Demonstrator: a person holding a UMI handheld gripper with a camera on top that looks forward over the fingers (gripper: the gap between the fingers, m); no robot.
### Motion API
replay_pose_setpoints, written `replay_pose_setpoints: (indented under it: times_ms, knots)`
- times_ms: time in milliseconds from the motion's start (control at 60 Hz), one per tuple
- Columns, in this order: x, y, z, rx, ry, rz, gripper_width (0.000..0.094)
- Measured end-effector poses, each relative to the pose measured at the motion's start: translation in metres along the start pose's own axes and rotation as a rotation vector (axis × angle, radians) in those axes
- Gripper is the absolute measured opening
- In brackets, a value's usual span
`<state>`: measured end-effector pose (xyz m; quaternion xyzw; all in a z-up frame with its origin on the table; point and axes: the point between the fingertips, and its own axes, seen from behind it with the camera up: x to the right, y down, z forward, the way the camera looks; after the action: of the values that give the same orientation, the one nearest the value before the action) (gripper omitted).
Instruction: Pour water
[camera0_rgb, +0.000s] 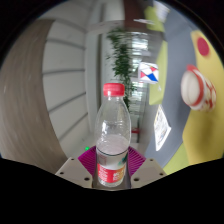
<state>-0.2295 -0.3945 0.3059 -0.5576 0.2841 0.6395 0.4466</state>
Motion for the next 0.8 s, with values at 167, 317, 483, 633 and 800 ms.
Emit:
replay_pose_setpoints:
  times_ms: [167,317,483,633,800]
  knots:
    - [0.052,-0.051,0.014,0.070,-0.063,0.441,0.0377]
    - [0.083,-0.060,0.013,0.085,-0.092,0.654,0.0377]
    - [0.079,-0.055,0.012,0.042,-0.077,0.602,0.0377]
    - [0.048,-0.058,0.005,-0.010,-0.037,0.343,0.0377]
    - [-0.011,-0.115,0.002,0.026,0.041,-0.380,0.0376]
